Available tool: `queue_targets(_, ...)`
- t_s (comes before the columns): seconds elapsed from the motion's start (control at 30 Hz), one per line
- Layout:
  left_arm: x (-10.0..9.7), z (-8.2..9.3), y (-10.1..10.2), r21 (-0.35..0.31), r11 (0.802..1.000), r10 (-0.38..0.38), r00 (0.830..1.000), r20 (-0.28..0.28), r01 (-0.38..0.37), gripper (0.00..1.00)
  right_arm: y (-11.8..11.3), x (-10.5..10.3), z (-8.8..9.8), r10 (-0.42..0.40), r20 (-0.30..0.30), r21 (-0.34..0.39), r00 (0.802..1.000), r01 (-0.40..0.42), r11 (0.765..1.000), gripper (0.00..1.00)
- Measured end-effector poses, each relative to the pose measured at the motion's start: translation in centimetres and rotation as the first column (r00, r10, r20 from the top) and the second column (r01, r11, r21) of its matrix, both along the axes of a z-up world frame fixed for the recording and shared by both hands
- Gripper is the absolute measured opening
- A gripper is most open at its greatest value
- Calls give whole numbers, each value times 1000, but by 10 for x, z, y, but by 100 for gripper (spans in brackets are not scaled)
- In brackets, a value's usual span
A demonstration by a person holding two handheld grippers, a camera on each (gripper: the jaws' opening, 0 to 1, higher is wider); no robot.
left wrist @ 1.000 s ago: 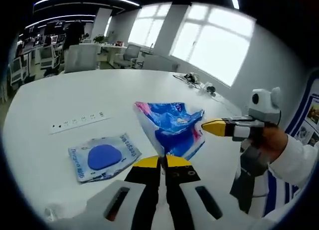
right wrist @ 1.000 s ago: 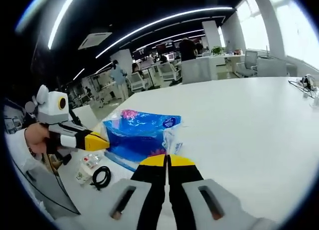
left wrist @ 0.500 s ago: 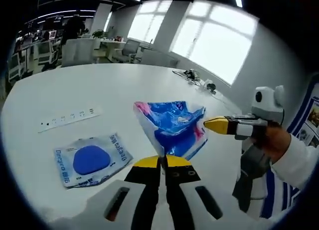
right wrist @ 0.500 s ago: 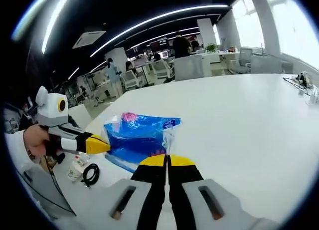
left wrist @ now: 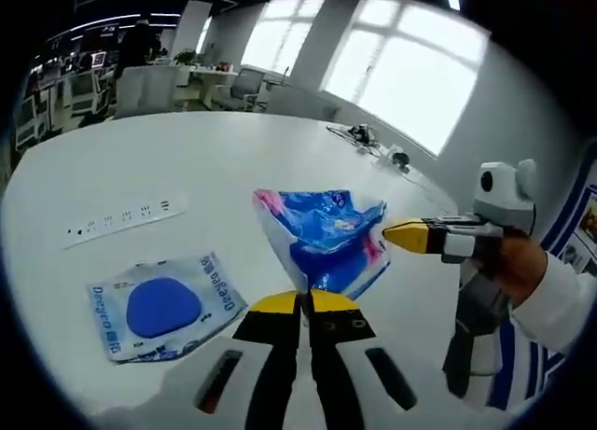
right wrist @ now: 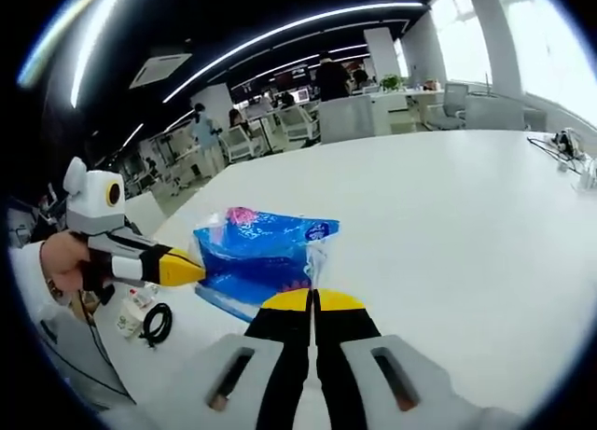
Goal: Arrange the tabletop items into an orderly group along one side of the table until the central work area is clear of visible clutter.
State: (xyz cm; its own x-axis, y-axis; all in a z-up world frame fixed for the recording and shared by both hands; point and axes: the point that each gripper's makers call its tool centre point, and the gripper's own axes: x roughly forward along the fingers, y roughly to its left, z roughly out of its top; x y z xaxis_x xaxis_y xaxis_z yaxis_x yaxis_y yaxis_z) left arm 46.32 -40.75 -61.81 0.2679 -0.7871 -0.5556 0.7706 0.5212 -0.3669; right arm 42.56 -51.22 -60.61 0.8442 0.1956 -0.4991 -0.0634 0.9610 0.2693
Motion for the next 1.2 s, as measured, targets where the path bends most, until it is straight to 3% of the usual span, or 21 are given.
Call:
queue_targets(0.3,11,-23,-8,27,999,27,999,-45,-26,0,-9,9,-21,-7,-35,17,999,8,1000,0)
queue_targets(0.37,14,-28,-11,31,999,36,998,-54,-35,0,-16,18,-33,-7,-47,20,999,8,1000,0)
queue_targets(0.63,22,-45,-18,55,997,60,994,-87,-55,0,-30,32,-52,-4,-72,29,997,6,1000,0)
queue_targets(0.73,28,-56,-17,74,991,116,985,-131,-107,0,-30,36,-61,11,-89,18,996,-10,1000,0)
queue_targets(1.2,42,-91,-27,134,978,180,969,-171,-158,0,-41,52,-96,9,-137,54,991,-1,999,0)
